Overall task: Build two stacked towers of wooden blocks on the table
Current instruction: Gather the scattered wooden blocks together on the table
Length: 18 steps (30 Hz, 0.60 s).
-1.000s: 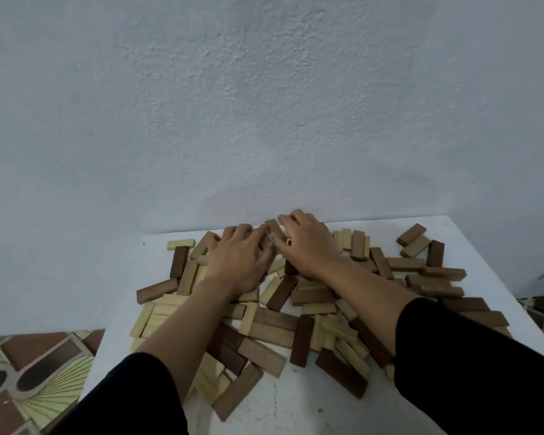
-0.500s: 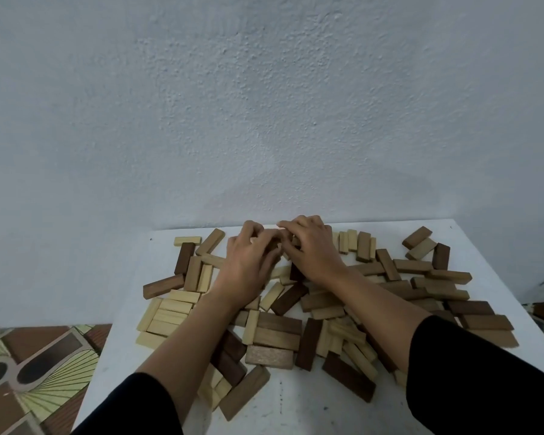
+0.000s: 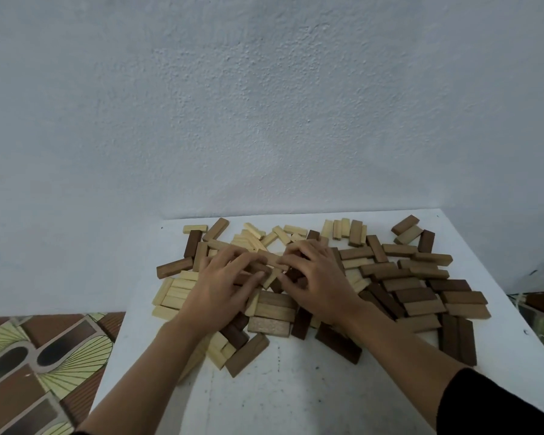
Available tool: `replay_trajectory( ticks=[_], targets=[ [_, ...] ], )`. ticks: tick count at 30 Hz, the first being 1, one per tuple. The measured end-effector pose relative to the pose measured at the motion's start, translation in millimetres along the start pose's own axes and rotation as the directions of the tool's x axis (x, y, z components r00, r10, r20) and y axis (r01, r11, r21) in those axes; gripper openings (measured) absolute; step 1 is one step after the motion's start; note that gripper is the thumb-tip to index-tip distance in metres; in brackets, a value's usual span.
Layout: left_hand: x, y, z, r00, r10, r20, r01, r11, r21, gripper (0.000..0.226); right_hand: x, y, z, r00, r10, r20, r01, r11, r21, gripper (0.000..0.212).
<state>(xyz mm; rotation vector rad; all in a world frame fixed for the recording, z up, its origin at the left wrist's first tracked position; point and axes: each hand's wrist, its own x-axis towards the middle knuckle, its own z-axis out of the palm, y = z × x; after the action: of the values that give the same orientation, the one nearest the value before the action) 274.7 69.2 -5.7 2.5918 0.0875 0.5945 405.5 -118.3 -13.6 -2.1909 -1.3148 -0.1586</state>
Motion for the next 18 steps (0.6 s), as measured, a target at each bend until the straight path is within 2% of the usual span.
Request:
replay_trajectory(
  ticks=[4, 6, 9, 12, 15, 18],
  targets=[
    [-43, 16, -16, 0.981, -0.106, 0.164, 0.076, 0.981, 0.177, 0.055, -26, -21, -11, 0.999, 0.049, 0.011, -0.047, 0.990, -0.131, 0.046],
    [-67, 21, -17, 0.980, -0.144, 0.140, 0.102, 0.957, 0.270, 0.056, -39, -32, -10, 0.995, 0.099, 0.022, -0.094, 0.981, -0.167, 0.054],
    [-97, 25, -23, 0.961, -0.265, 0.075, 0.231, 0.924, 0.306, 0.062, -53, -54, -2, 0.991, 0.121, 0.051, -0.112, 0.982, -0.154, 0.066],
    [-121, 23, -31, 0.933, -0.352, 0.073, 0.313, 0.894, 0.320, 0.080, -58, -73, 6, 0.991, 0.085, 0.106, -0.070, 0.988, -0.135, 0.083],
    [-132, 20, -33, 0.921, -0.363, 0.141, 0.291, 0.882, 0.370, 0.101, -58, -81, 15, 0.975, 0.077, 0.209, -0.044, 0.987, -0.156, 0.097],
    [-131, 15, -32, 0.914, -0.365, 0.180, 0.268, 0.872, 0.409, 0.101, -59, -86, 28, 0.969, 0.059, 0.238, -0.004, 0.975, -0.223, 0.092]
  ],
)
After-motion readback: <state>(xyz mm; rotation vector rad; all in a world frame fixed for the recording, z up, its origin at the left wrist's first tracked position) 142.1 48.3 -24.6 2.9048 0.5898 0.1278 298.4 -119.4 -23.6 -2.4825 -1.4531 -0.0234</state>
